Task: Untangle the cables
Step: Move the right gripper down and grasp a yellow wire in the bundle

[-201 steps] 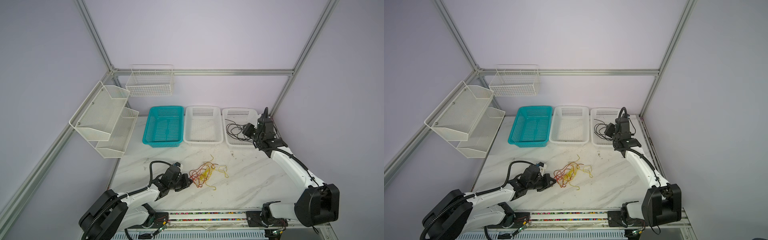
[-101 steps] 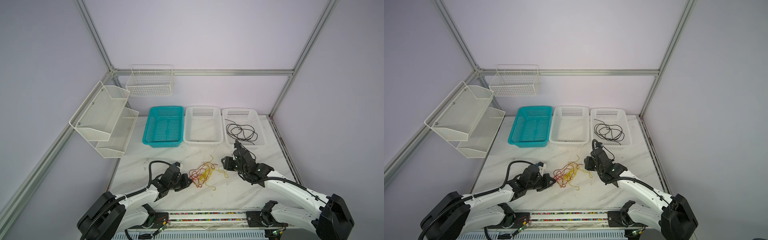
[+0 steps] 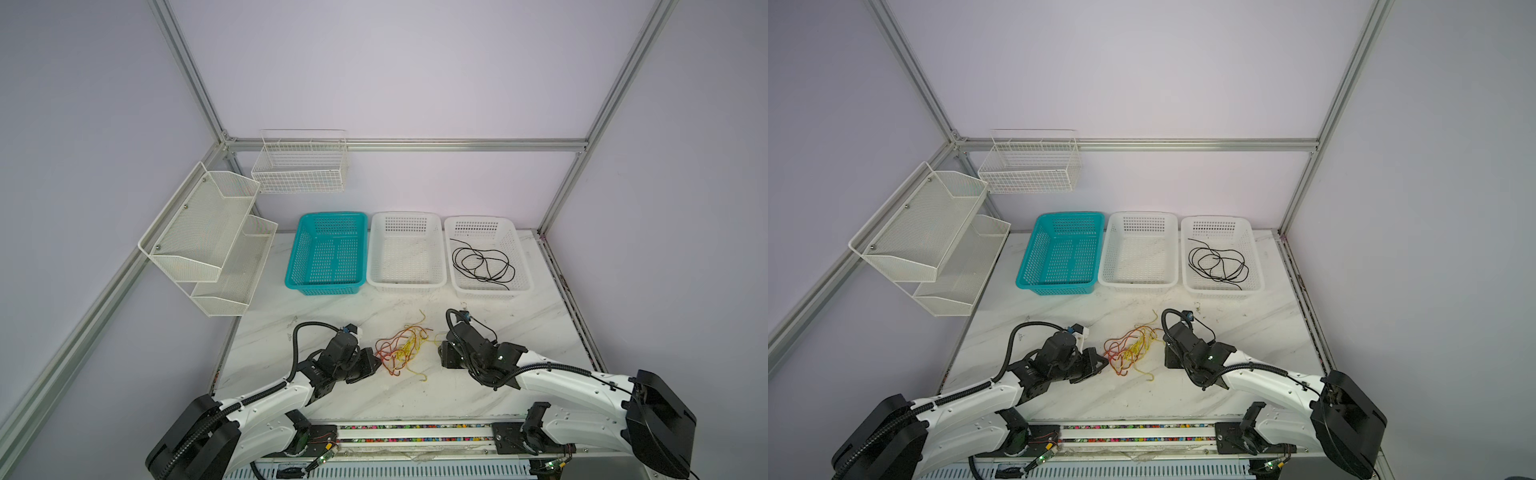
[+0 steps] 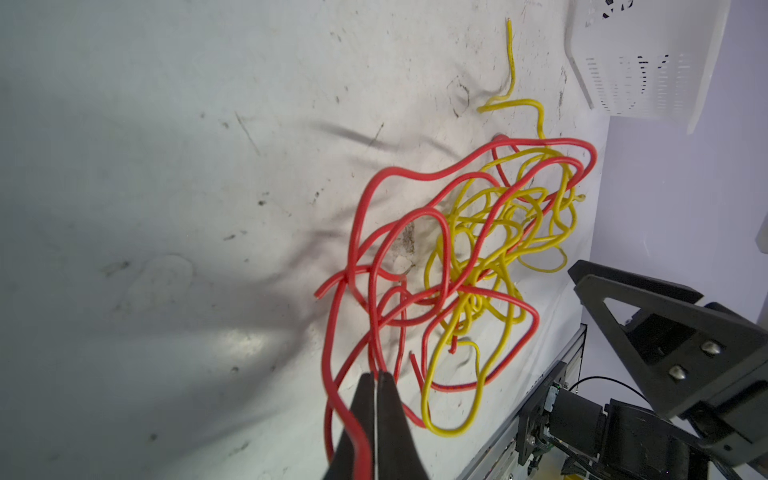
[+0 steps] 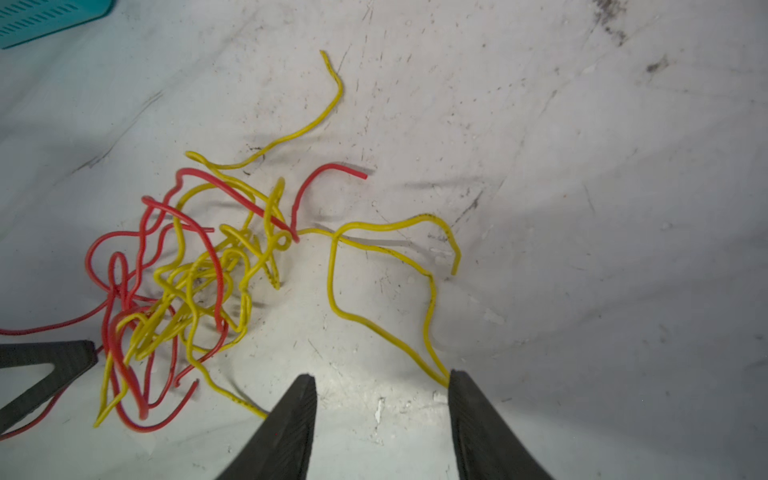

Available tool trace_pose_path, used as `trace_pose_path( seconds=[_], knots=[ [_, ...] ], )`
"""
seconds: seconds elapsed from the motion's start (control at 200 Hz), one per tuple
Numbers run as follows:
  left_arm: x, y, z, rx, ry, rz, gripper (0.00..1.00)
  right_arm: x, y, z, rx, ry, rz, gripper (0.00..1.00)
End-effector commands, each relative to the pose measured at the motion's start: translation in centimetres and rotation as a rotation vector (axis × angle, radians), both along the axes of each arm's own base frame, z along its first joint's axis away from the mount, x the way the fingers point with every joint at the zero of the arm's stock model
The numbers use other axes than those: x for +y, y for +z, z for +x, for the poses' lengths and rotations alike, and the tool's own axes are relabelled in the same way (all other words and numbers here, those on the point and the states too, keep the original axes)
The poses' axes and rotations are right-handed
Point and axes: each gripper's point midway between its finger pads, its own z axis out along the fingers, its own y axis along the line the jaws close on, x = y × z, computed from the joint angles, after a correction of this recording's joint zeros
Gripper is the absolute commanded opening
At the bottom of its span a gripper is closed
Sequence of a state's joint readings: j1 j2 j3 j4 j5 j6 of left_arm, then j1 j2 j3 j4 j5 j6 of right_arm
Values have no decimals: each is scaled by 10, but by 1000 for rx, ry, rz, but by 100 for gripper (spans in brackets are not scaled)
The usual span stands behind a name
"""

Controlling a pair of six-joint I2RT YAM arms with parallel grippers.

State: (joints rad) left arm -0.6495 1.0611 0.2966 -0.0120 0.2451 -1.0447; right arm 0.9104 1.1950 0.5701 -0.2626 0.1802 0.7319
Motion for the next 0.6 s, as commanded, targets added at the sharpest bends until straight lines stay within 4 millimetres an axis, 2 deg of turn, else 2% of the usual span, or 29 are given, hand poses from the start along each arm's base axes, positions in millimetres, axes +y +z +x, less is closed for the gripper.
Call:
trace_pose_path(
  seconds=[0.0,0.115,0.225,0.32,0.465,0.54,0.595],
  knots=[
    [-10,33,18,-103,-11,-29,0,0,-5,4,-21,-30,-17,54],
    [-9,34,18,-104,-10,-27,0,4,-10,9,-36,-18,-31,52],
    [-8,31,18,-98,-10,-20,0,6,-14,12,-46,-15,-51,47],
    [-7,29,16,-95,-10,-12,0,8,-13,14,-55,-11,-45,35],
    [-4,26,17,-93,-2,0,0,6,-5,16,-81,-20,-29,9],
    [-4,25,17,-92,-1,0,0,4,1,16,-93,-24,-28,1],
    [-3,24,17,-91,-1,2,0,1,6,15,-97,-28,-29,0]
  ],
)
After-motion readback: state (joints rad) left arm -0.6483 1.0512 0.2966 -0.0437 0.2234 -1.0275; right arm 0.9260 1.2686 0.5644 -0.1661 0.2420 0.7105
